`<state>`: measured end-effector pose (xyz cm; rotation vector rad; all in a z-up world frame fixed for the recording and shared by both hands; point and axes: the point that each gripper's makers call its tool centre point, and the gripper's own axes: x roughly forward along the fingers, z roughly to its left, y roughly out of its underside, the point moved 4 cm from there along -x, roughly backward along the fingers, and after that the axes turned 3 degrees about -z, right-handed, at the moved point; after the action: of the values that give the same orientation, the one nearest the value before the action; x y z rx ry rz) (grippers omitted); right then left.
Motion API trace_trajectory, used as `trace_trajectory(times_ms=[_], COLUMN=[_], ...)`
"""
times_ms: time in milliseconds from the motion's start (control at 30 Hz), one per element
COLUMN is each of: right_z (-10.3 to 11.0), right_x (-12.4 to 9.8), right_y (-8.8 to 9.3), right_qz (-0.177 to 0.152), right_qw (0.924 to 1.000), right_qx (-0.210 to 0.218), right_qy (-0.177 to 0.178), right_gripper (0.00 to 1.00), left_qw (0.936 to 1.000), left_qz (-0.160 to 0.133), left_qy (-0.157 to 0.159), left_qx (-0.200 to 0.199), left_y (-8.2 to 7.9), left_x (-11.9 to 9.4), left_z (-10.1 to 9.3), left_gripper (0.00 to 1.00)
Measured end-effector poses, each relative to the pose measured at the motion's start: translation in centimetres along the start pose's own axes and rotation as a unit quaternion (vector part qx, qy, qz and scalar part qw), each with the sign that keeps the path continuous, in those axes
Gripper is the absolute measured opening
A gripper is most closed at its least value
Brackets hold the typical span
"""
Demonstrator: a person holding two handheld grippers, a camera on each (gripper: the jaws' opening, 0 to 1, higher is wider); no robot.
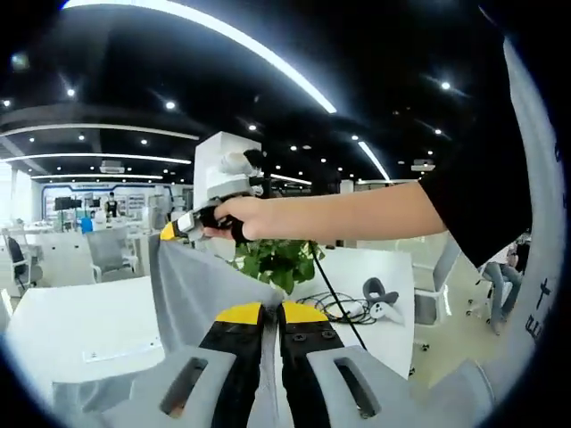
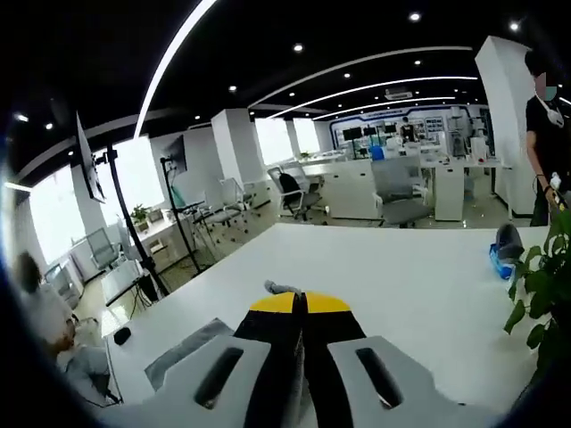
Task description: Fold the towel on the table until its edges align and the towel forms a compact rectangular stack.
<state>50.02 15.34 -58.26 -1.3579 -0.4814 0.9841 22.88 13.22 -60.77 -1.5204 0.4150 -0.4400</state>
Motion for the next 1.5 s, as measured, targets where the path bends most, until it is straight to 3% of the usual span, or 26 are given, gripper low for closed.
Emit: trace_trajectory(times_ms=[267,633,1067,1167,1500], right_z=[3.2,6.7,10.5,11.4,12.8], right_x=[1.7,3.7,5.8,6.4,7.7], right_y=[-0.9,-0.8,-0.8,-0.4,0.3], right_qz=[-0.002,0.005,0.004,0.007,0.013], right_qw=[0.9998,0.9994,0.9985,0.9981,0.9973], right_qx=[-0.011,-0.019,-0.028,-0.031,-0.036], right_qy=[-0.016,-0.03,-0.048,-0.054,-0.063], right_gripper=[0.0,0.0,0.0,0.0,0.0], left_qw=[0.9995,0.9975,0.9957,0.9939,0.9896], left_qz=[-0.007,-0.015,-0.024,-0.037,-0.027], left_qy=[-0.028,-0.066,-0.086,-0.098,-0.133], left_qx=[-0.009,-0.021,-0.025,-0.036,-0.046], left_y=[-0.3,-0.3,-0.5,-0.4,1.2], left_x=[-2.7,-6.4,-9.4,-10.2,-12.0], left_z=[2.2,5.0,6.6,7.2,8.2], left_gripper=[0.07,0.07,0.07,0.07,0.07])
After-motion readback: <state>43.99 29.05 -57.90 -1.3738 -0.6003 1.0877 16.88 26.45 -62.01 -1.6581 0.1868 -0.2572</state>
